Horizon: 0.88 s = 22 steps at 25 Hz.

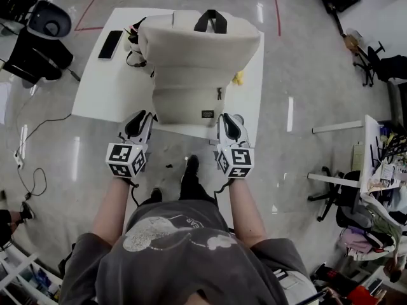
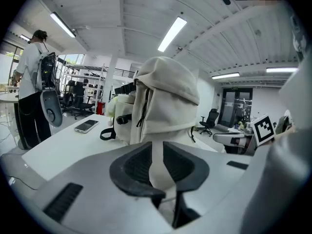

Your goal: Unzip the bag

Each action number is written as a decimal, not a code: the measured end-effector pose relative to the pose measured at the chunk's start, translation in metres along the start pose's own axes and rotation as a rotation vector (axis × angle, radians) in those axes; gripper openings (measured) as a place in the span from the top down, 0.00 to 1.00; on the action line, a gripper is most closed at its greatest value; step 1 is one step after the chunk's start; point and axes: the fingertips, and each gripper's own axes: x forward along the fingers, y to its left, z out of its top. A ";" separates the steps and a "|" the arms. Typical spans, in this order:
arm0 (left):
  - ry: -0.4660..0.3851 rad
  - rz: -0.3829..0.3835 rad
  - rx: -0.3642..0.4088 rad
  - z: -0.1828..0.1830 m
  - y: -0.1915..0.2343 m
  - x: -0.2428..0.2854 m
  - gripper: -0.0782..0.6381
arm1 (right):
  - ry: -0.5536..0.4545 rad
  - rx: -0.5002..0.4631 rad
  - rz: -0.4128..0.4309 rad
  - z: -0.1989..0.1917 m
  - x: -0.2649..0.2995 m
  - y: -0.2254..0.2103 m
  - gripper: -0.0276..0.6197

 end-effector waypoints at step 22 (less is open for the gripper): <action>-0.054 -0.191 -0.043 -0.041 -0.016 -0.200 0.85 | -0.043 -0.061 -0.125 -0.026 -0.167 0.182 0.96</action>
